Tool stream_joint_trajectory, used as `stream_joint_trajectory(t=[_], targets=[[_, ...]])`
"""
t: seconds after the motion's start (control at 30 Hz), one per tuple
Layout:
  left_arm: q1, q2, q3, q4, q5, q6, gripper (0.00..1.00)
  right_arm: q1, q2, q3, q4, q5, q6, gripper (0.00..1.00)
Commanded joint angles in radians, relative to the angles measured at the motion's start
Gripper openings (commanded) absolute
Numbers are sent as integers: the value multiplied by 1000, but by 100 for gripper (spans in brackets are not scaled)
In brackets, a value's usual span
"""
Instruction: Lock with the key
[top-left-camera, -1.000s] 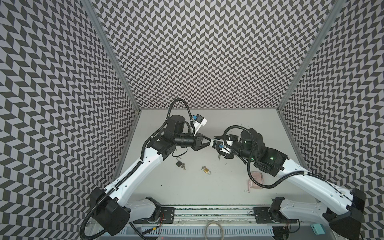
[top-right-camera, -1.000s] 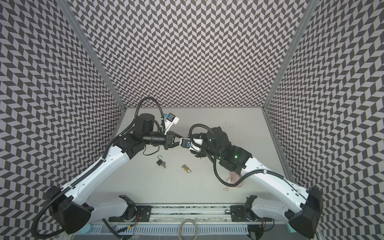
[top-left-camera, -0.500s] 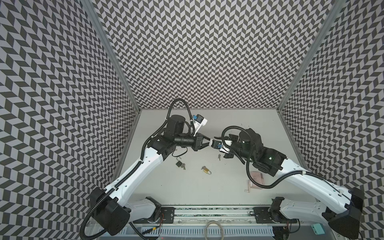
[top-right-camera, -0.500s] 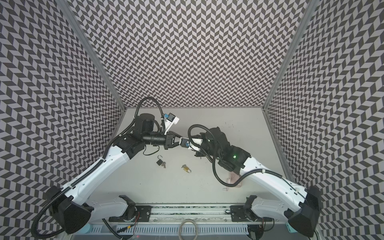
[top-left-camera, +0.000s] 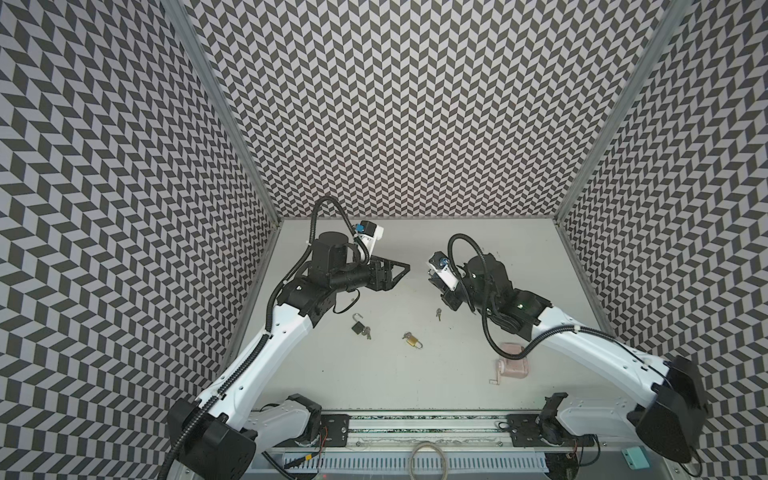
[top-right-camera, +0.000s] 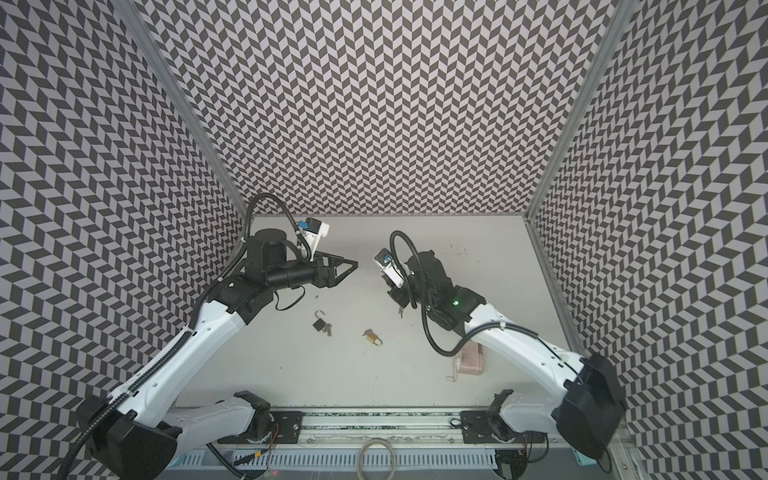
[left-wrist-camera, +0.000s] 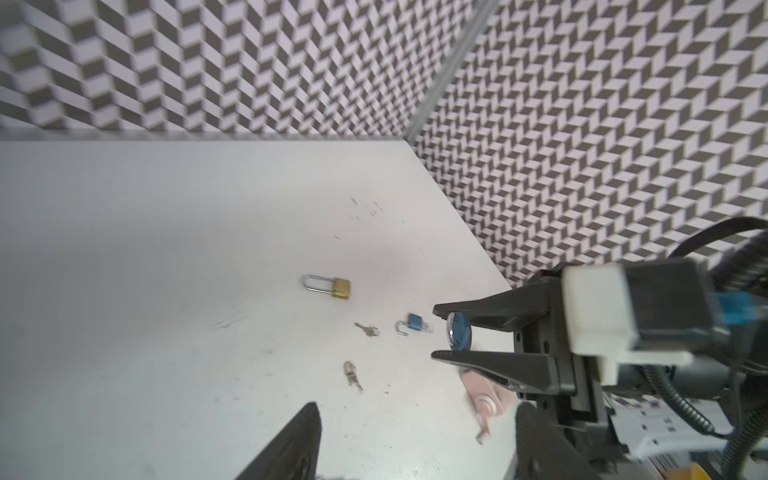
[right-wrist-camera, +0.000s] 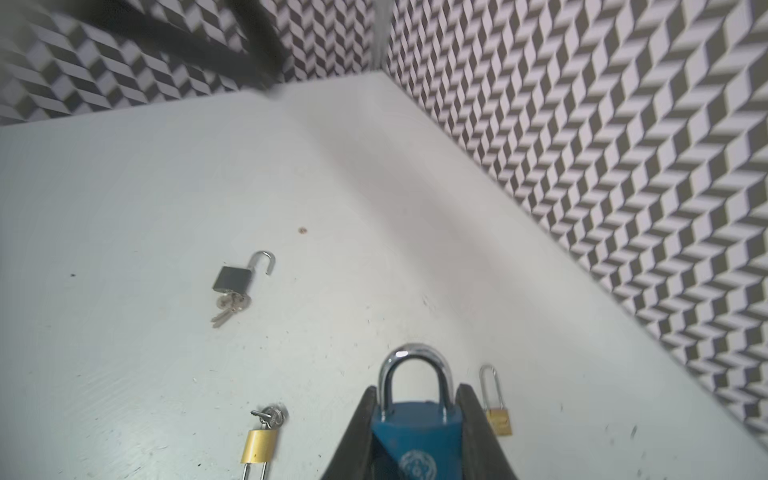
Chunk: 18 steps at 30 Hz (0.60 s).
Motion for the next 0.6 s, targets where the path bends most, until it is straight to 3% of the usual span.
stream_joint_trajectory(t=[0.0,0.1,0.27,0.57], targets=[[32,-68,-34,-9,-212,-16,75,-30,94,24,-24,20,170,0],[62,-106,-80,6,-234,-28,75,-51,211,102,-80,48,205,0],[93,-132,-122,29,-210,-55,75,-85,444,261,-183,0,214,0],[101,-149,-145,51,-180,-65,74,-104,682,443,-239,10,181,0]])
